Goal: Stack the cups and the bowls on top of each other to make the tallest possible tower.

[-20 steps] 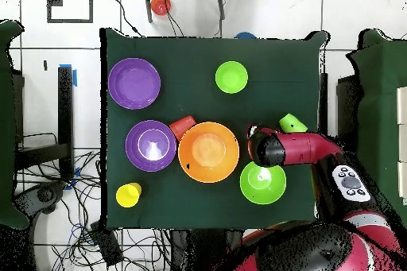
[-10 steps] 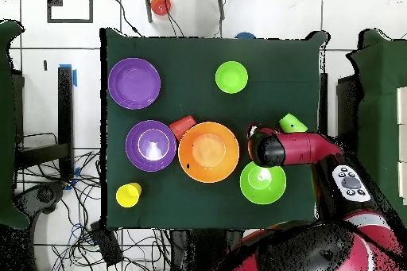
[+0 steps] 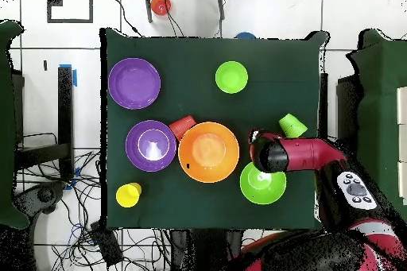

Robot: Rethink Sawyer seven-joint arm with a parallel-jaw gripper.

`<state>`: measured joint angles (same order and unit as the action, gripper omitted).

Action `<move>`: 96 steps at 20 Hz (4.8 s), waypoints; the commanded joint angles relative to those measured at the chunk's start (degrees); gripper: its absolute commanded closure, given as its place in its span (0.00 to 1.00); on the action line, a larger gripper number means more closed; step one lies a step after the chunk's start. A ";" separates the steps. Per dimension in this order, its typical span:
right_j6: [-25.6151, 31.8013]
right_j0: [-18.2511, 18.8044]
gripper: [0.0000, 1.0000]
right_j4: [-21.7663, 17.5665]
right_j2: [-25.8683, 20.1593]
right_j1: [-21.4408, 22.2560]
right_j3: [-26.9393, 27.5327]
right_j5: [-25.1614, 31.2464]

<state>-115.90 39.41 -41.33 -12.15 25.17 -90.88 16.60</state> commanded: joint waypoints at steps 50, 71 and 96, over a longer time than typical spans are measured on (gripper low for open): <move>5.67 4.98 0.00 2.60 -8.30 12.81 -14.42 5.58; 7.17 5.51 0.00 5.59 -10.37 17.82 -15.98 10.43; 6.68 7.07 0.00 1.14 -9.52 8.84 -10.82 5.72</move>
<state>-115.90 46.27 -36.84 -18.53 37.47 -104.25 19.51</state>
